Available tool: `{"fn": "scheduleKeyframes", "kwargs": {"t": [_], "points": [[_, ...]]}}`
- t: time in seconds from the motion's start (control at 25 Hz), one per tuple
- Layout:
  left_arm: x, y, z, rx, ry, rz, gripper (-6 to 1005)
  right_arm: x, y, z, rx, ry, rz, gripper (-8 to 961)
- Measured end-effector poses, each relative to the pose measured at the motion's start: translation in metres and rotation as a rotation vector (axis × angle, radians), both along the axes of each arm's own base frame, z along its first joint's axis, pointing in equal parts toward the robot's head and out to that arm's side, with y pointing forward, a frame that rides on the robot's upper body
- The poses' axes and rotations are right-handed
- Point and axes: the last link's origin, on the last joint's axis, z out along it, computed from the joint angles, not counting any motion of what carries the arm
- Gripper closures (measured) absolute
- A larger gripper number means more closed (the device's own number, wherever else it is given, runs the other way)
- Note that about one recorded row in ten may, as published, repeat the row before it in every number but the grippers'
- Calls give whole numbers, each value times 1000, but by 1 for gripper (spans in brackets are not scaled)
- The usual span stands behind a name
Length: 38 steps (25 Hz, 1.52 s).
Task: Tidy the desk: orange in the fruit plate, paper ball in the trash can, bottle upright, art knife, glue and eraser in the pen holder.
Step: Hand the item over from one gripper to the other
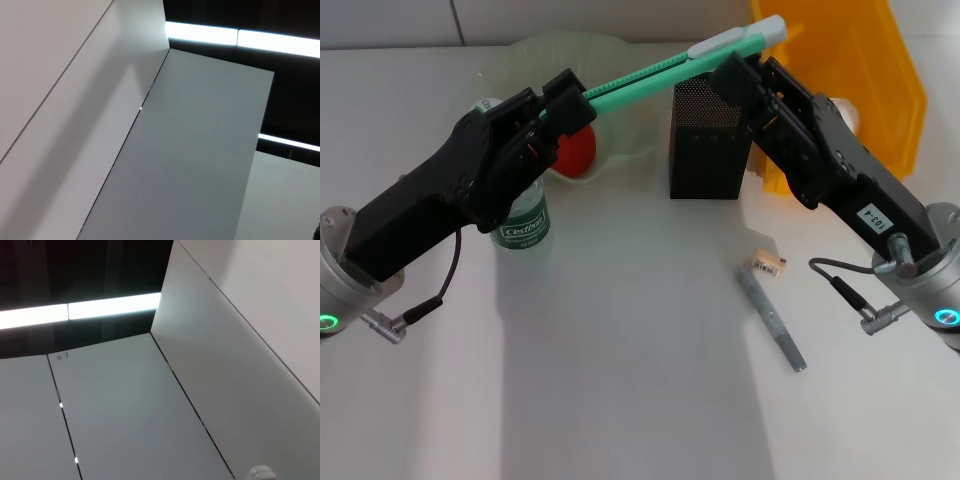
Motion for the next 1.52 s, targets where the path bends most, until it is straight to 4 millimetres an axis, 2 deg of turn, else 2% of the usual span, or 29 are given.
{"fn": "scheduleKeyframes", "kwargs": {"t": [0.96,1.16,1.52], "points": [[3,0,-3,-18,10,-16,795,1,3,2,12,-7,-2,567],[3,1,-3,-17,11,-15,795,0,3,2,18,-7,1,693],[3,1,-3,-17,13,-14,795,1,3,2,24,-9,2,697]]}}
